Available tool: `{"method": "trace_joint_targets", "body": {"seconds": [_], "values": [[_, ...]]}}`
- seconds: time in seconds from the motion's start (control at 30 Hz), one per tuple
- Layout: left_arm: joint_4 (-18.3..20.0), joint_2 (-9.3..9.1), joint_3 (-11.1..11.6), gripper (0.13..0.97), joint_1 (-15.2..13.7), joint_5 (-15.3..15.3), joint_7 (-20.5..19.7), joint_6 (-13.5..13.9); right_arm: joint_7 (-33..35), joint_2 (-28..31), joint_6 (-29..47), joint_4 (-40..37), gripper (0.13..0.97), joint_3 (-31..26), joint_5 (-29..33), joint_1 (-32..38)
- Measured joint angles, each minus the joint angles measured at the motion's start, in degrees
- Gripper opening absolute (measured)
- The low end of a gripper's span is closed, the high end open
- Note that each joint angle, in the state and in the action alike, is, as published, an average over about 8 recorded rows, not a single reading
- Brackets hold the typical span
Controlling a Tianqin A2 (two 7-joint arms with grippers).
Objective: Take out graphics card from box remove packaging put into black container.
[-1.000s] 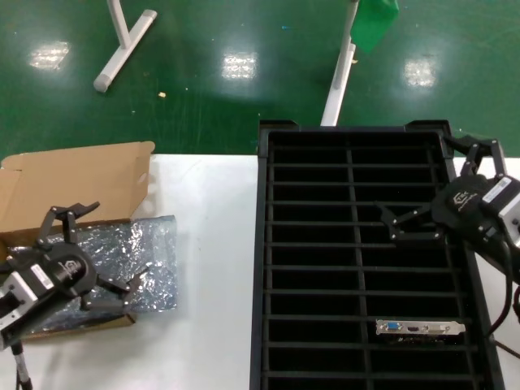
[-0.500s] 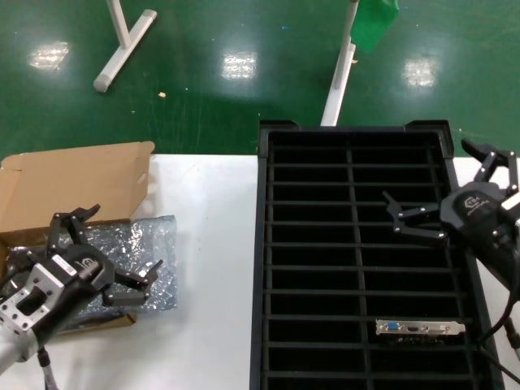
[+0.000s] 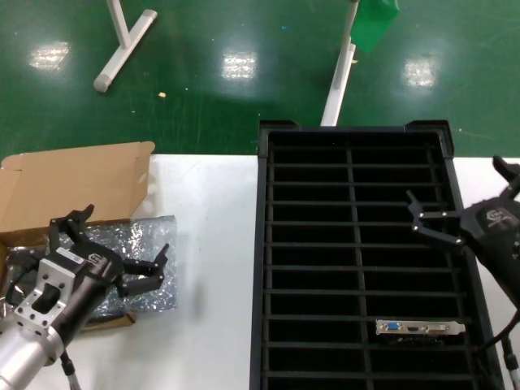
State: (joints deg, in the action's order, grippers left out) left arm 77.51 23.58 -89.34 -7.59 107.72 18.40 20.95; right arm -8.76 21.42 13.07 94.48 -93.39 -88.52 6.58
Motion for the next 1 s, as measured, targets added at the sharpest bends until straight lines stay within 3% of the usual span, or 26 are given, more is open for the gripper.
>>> {"method": "trace_joint_targets", "body": {"seconds": [0.6, 0.73, 1.0], "values": [[11.4, -5.13, -1.9, 0.966, 6.1, -3.7, -14.8, -16.8, 7.0, -3.4, -10.5, -2.2, 0.966, 1.4, -11.7, -5.3], [12.4, -5.59, -2.0, 0.966, 6.6, -4.0, -16.1, -18.3, 7.7, -3.7, -11.4, -2.4, 0.966, 1.5, -12.8, -5.8], [12.5, -5.65, -2.1, 0.966, 6.7, -4.1, -16.3, -18.5, 7.7, -3.7, -11.6, -2.5, 0.966, 1.5, -12.9, -5.8]]}}
